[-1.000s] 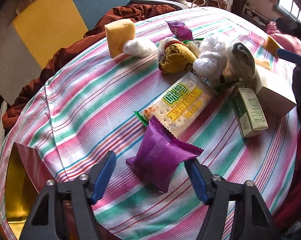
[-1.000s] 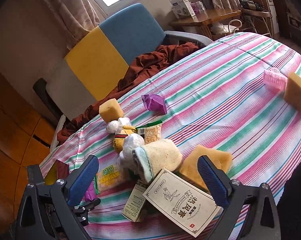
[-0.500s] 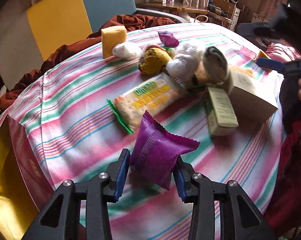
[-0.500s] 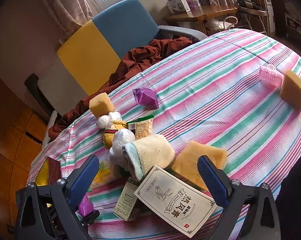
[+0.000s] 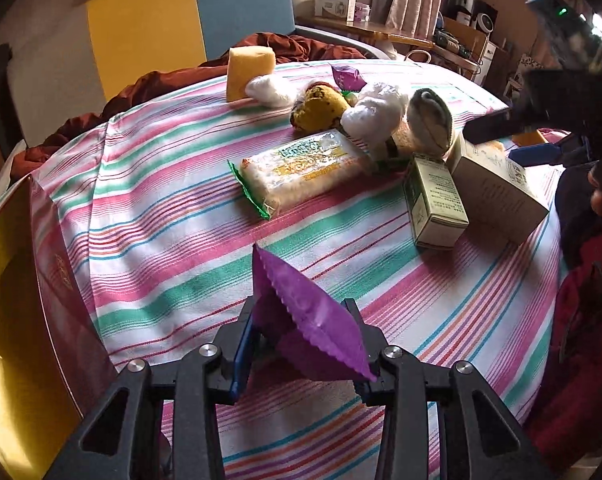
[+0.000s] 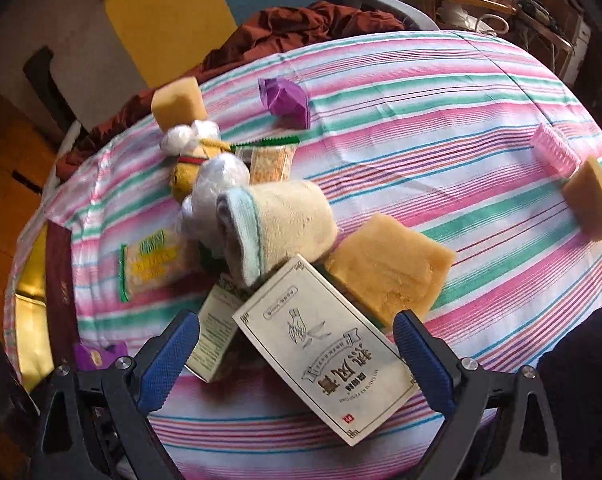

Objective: Organize objects
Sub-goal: 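Grasp the purple snack with the left tool while the right tool grasps the white box, then carry the purple snack into the gold tray with the left tool and release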

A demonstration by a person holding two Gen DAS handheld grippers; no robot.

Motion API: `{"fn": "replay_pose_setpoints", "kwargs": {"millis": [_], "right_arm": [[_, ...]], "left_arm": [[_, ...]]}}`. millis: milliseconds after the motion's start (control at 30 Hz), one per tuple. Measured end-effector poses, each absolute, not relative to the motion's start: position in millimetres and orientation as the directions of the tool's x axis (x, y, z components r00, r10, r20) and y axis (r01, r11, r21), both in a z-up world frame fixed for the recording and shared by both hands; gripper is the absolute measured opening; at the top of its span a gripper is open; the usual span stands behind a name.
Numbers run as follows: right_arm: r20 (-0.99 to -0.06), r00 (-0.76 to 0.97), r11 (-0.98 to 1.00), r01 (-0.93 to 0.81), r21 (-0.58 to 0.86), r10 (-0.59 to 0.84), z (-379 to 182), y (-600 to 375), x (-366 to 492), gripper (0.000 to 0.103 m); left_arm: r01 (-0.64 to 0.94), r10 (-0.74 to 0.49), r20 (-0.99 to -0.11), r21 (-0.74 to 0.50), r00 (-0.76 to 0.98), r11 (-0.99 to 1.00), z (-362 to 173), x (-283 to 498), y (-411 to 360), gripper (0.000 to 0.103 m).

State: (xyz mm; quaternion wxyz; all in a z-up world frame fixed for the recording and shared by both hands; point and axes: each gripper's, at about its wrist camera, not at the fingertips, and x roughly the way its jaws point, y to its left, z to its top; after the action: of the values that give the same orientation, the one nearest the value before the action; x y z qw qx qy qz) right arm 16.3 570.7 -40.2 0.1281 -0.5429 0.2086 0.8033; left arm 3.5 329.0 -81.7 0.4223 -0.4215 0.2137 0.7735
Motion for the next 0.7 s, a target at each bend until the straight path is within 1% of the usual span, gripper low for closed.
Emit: {"fn": "replay_pose_setpoints", "kwargs": {"millis": [67,100,133,167,200,233,333,467,533,633,700], "right_arm": [[-0.948,-0.318,-0.900,-0.412,0.139,-0.001,-46,565,16,0.095],[-0.955,-0.298,-0.906,-0.405,0.124,0.003,-48,564,16,0.089],[-0.959,-0.284,-0.910,-0.400,0.107,0.012,-50,562,16,0.080],[-0.965,-0.258,-0.915,-0.396,0.073,0.035,-52,560,15,0.073],[-0.972,-0.228,-0.918,-0.395,0.038,0.058,-54,557,14,0.064],[-0.976,-0.208,-0.921,-0.389,0.024,0.063,-57,555,13,0.057],[-0.977,-0.206,-0.924,-0.381,0.023,0.061,-56,551,19,0.054],[-0.951,-0.296,-0.916,-0.399,0.043,0.085,-37,551,36,0.053],[-0.924,-0.380,-0.930,-0.355,0.096,0.050,-23,542,42,0.052],[-0.893,-0.449,-0.955,-0.281,0.094,0.044,-13,518,41,0.052],[-0.877,-0.481,-0.966,-0.233,0.112,0.014,-10,500,37,0.052]], "left_arm": [[-0.835,0.469,-0.829,-0.004,-0.305,-0.550,-81,7,332,0.040],[-0.835,0.470,-0.827,-0.001,-0.308,-0.550,-81,8,332,0.040],[-0.835,0.473,-0.826,-0.006,-0.307,-0.551,-81,7,332,0.040],[-0.833,0.478,-0.825,-0.016,-0.302,-0.553,-81,6,331,0.040],[-0.832,0.482,-0.824,-0.025,-0.297,-0.555,-81,6,330,0.040],[-0.831,0.484,-0.823,-0.027,-0.296,-0.555,-82,6,328,0.040],[-0.830,0.486,-0.821,-0.026,-0.300,-0.557,-81,7,327,0.040],[-0.825,0.495,-0.817,-0.043,-0.295,-0.563,-80,8,323,0.040],[-0.826,0.501,-0.813,-0.045,-0.297,-0.563,-77,12,320,0.040],[-0.827,0.515,-0.800,-0.043,-0.308,-0.561,-69,20,313,0.040],[-0.822,0.522,-0.792,-0.047,-0.316,-0.568,-64,23,305,0.040]]}}
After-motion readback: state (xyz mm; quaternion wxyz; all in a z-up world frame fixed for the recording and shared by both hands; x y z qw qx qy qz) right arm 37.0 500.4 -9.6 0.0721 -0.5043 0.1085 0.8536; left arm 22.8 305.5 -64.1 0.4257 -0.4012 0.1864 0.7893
